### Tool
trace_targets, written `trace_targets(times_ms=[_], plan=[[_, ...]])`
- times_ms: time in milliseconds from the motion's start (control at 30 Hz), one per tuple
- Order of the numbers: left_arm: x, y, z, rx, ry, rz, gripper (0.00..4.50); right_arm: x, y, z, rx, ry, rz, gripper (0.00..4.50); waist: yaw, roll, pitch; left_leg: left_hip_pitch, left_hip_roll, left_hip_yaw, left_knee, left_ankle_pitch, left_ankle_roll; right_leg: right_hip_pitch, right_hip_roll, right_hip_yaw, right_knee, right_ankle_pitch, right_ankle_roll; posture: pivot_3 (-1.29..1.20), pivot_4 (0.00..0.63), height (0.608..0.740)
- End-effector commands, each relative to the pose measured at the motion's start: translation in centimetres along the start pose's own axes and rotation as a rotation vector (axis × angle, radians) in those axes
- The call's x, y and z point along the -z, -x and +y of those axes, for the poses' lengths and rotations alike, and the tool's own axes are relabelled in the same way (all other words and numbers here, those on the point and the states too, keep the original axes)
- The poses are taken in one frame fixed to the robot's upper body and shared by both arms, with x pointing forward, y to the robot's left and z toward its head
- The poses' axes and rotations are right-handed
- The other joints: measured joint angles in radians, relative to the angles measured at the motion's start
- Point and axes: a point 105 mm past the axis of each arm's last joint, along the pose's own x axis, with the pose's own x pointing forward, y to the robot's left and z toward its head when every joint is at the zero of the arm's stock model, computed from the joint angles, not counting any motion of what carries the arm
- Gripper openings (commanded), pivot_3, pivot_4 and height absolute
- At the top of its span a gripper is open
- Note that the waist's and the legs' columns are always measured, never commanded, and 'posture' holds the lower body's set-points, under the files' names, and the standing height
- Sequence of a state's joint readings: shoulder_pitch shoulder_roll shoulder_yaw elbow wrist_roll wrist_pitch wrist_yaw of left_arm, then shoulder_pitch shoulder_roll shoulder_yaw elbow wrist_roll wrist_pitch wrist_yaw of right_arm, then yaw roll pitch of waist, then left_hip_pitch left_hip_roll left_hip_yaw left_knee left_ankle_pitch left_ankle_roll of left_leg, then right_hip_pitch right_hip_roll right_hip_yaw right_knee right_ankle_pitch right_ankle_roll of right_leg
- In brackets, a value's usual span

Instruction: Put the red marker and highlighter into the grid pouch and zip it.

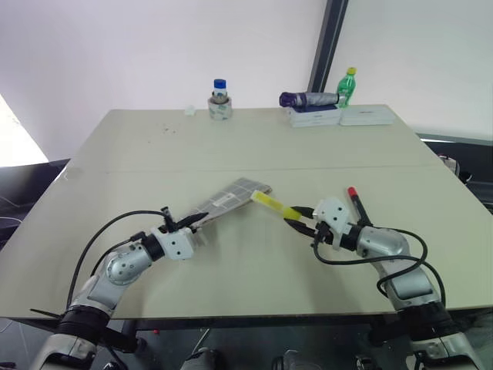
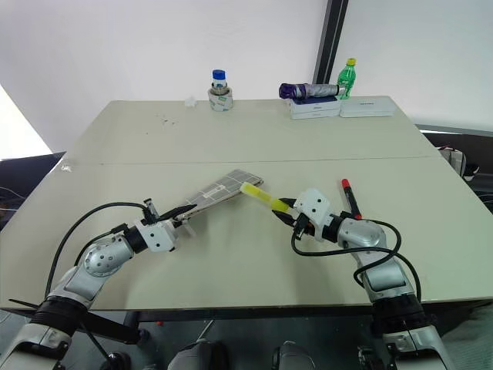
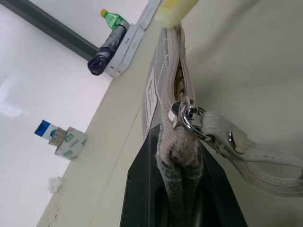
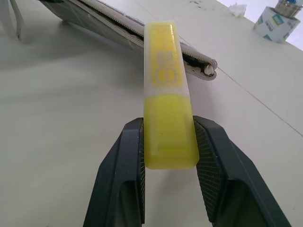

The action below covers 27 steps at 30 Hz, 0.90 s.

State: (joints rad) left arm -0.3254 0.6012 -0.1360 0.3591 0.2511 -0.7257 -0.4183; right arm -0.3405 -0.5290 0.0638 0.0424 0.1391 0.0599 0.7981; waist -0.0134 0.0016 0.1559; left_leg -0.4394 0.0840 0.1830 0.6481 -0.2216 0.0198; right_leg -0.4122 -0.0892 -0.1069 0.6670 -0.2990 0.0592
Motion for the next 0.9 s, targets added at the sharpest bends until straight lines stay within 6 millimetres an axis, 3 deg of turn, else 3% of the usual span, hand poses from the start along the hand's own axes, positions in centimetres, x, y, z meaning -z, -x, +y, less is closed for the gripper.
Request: trace_targets(times_ms=[33, 133, 300, 500, 900], plan=[[-0.7, 0.0, 1.3, -0.041, -0.020, -0.029, 0.00, -0.3, 0.5, -1.5, 0.088, -0.013, -0.012, 0.90, 0.001, 0.000, 0.000, 0.000, 0.000, 0.000, 0.000, 0.000, 0.000, 0.000, 0.000, 0.000, 0.000, 0.000, 0.000, 0.00, 0.150, 0.740], [-0.6, 0.0, 1.2, -0.042, -0.017, -0.026, 0.00, -0.8, 0.8, -1.8, 0.106, -0.052, -0.043, 0.90, 0.000, 0.000, 0.000, 0.000, 0.000, 0.000, 0.000, 0.000, 0.000, 0.000, 0.000, 0.000, 0.000, 0.000, 0.000, 0.00, 0.150, 0.740], [-0.4, 0.1, 1.1, -0.045, -0.009, -0.013, 0.00, -1.4, 1.3, -0.2, 0.029, -0.128, -0.092, 0.90, 0.001, 0.000, 0.000, 0.000, 0.000, 0.000, 0.000, 0.000, 0.000, 0.000, 0.000, 0.000, 0.000, 0.000, 0.000, 0.00, 0.150, 0.740], [-0.6, -0.1, 1.2, -0.044, -0.020, -0.025, 0.00, -0.9, 1.0, 1.1, -0.034, -0.081, -0.055, 0.90, 0.000, 0.000, 0.000, 0.000, 0.000, 0.000, 0.000, 0.000, 0.000, 0.000, 0.000, 0.000, 0.000, 0.000, 0.000, 0.00, 0.150, 0.740], [-1.6, -0.4, 0.1, 0.026, -0.082, -0.059, 0.00, 0.1, -1.0, 0.5, -0.019, -0.039, 0.001, 0.90, 0.000, 0.000, 0.000, 0.000, 0.000, 0.000, 0.000, 0.000, 0.000, 0.000, 0.000, 0.000, 0.000, 0.000, 0.000, 0.00, 0.150, 0.740]])
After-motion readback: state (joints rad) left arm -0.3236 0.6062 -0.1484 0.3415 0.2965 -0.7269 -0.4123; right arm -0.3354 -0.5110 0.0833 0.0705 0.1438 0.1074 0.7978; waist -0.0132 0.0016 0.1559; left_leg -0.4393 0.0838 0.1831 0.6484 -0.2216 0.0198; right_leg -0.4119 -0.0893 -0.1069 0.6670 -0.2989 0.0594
